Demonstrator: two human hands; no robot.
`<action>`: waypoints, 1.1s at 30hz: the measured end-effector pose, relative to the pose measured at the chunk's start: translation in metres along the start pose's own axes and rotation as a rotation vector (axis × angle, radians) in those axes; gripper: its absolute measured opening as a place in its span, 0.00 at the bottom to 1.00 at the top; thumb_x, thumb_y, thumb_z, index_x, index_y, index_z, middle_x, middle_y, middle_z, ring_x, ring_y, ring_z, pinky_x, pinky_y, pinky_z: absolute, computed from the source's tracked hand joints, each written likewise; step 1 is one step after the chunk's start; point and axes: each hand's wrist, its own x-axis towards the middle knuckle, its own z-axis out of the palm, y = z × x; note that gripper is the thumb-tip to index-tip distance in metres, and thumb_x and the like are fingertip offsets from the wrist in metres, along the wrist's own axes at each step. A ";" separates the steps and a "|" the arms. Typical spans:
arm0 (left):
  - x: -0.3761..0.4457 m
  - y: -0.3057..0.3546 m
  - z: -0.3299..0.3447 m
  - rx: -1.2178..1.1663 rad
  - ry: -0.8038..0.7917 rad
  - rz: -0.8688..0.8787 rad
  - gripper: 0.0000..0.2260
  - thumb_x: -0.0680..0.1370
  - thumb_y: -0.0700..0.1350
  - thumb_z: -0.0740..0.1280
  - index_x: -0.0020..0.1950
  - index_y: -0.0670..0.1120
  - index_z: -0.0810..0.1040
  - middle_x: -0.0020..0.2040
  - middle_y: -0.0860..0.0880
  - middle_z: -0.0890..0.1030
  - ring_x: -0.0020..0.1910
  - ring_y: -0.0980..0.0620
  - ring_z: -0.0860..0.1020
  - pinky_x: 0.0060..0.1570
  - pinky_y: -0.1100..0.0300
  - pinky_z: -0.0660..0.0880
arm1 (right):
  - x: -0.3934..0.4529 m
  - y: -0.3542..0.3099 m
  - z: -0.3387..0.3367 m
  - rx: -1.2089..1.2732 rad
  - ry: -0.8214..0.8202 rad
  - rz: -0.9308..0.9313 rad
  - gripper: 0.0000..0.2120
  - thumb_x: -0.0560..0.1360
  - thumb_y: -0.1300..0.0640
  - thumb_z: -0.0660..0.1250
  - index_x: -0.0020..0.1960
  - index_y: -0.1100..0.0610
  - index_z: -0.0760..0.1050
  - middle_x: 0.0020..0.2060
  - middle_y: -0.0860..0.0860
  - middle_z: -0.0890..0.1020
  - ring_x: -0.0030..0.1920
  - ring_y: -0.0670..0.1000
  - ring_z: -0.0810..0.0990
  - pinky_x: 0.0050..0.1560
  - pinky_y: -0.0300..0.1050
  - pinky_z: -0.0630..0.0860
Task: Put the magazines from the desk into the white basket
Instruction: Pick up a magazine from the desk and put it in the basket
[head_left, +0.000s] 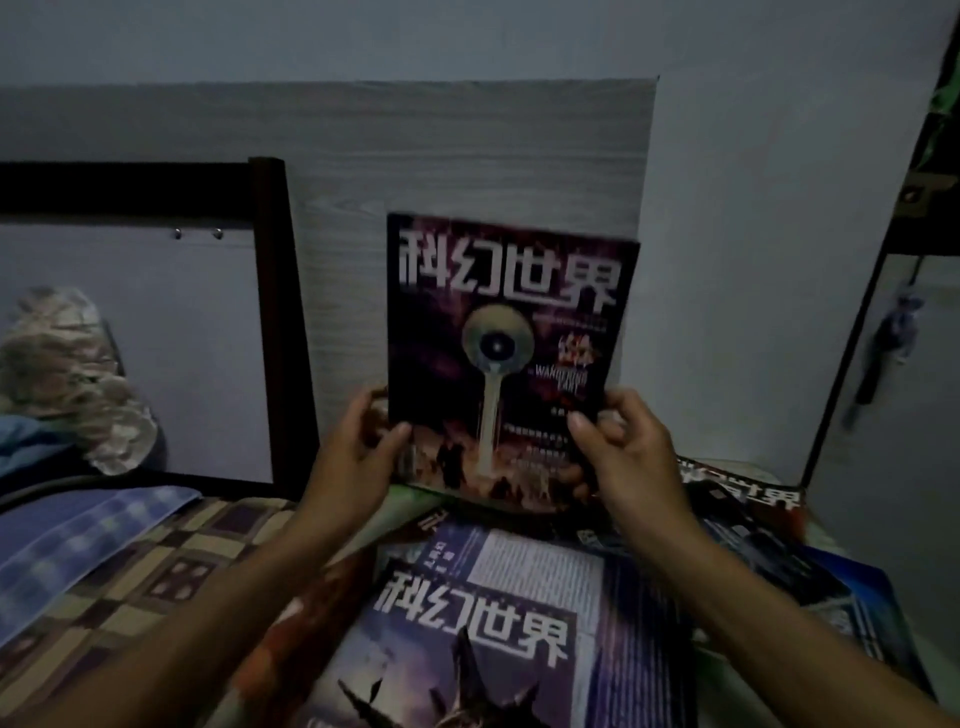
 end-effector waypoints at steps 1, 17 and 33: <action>0.021 0.003 0.002 0.019 0.021 0.041 0.18 0.80 0.41 0.65 0.55 0.67 0.71 0.46 0.60 0.82 0.46 0.69 0.80 0.37 0.74 0.75 | 0.017 -0.003 0.002 -0.011 0.024 -0.032 0.04 0.80 0.58 0.63 0.53 0.49 0.72 0.37 0.51 0.84 0.29 0.52 0.79 0.27 0.47 0.77; 0.126 -0.101 0.063 0.486 -0.024 -0.123 0.15 0.72 0.44 0.75 0.51 0.54 0.70 0.44 0.53 0.79 0.42 0.51 0.78 0.38 0.55 0.74 | 0.120 0.104 0.026 -0.079 0.218 0.176 0.10 0.71 0.67 0.71 0.44 0.54 0.76 0.37 0.52 0.82 0.28 0.45 0.81 0.27 0.35 0.76; 0.006 -0.055 0.050 0.334 -0.440 -0.079 0.30 0.76 0.67 0.60 0.74 0.54 0.65 0.78 0.50 0.58 0.78 0.49 0.55 0.75 0.50 0.54 | 0.014 0.062 -0.015 -0.669 -0.418 -0.069 0.09 0.75 0.55 0.71 0.55 0.51 0.77 0.54 0.48 0.81 0.52 0.46 0.80 0.51 0.42 0.77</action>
